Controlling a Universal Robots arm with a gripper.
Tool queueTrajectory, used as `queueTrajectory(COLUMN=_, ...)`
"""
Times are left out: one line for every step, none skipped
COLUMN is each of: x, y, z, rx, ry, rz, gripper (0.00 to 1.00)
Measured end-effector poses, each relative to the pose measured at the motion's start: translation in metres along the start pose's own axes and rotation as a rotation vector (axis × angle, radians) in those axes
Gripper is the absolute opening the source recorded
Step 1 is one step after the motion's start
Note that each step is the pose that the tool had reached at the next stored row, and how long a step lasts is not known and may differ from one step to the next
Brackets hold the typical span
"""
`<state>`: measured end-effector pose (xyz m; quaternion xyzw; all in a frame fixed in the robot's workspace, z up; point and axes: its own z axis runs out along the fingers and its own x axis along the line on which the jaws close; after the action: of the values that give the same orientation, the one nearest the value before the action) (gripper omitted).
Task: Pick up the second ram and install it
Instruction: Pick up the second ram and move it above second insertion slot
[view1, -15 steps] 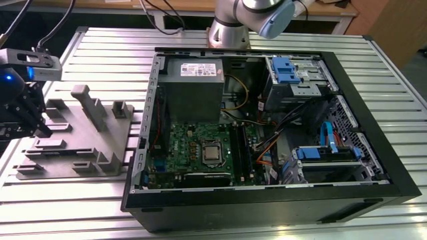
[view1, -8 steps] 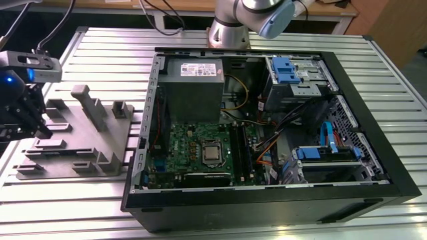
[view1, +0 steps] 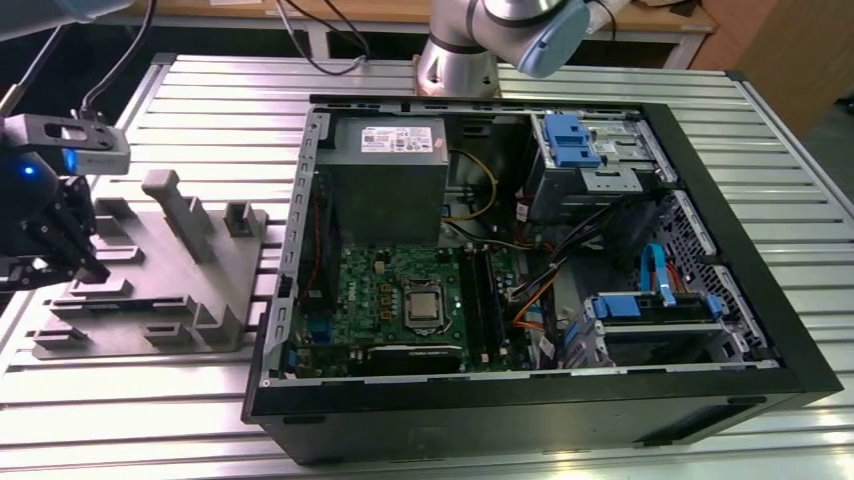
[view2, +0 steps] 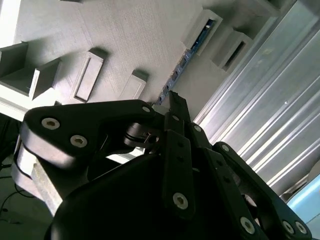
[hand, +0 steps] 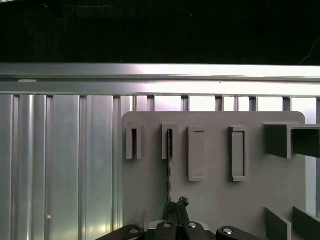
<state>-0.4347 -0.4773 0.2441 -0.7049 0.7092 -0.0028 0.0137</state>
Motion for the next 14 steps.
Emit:
queueTrajectory(x=0.0001, y=0.0003, z=0.0014, rx=-0.0005, ry=-0.0001, rz=-0.001, gripper=0.10)
queueTrajectory(x=0.0002, y=0.0008, z=0.0026, rx=-0.0009, ry=0.0000, rz=-0.001, gripper=0.10)
queueTrajectory(x=0.0003, y=0.0012, z=0.0038, rx=-0.0010, ry=0.0000, rz=-0.003, gripper=0.10)
queueTrajectory(x=0.0003, y=0.0015, z=0.0052, rx=-0.0011, ry=-0.0002, rz=-0.006, gripper=0.10)
queueTrajectory(x=0.0004, y=0.0017, z=0.0068, rx=-0.0015, ry=-0.0004, rz=-0.010, gripper=0.10)
queueTrajectory(x=0.0005, y=0.0019, z=0.0083, rx=-0.0019, ry=-0.0004, rz=-0.014, gripper=0.10)
queueTrajectory(x=0.0008, y=0.0019, z=0.0092, rx=-0.0023, ry=-0.0004, rz=-0.019, gripper=0.10)
queueTrajectory(x=0.0014, y=0.0019, z=0.0098, rx=-0.0026, ry=-0.0004, rz=-0.023, gripper=0.10)
queueTrajectory(x=0.0020, y=0.0019, z=0.0107, rx=-0.0028, ry=-0.0006, rz=-0.027, gripper=0.10)
queueTrajectory(x=0.0022, y=0.0019, z=0.0119, rx=-0.0032, ry=-0.0008, rz=-0.029, gripper=0.10)
queueTrajectory(x=0.0023, y=0.0020, z=0.0132, rx=-0.0033, ry=-0.0008, rz=-0.032, gripper=0.10)
queueTrajectory(x=0.0023, y=0.0020, z=0.0144, rx=-0.0035, ry=-0.0009, rz=-0.034, gripper=0.10)
queueTrajectory(x=0.0024, y=0.0020, z=0.0155, rx=-0.0036, ry=-0.0009, rz=-0.037, gripper=0.10)
queueTrajectory(x=0.0024, y=0.0020, z=0.0164, rx=-0.0035, ry=-0.0010, rz=-0.039, gripper=0.10)
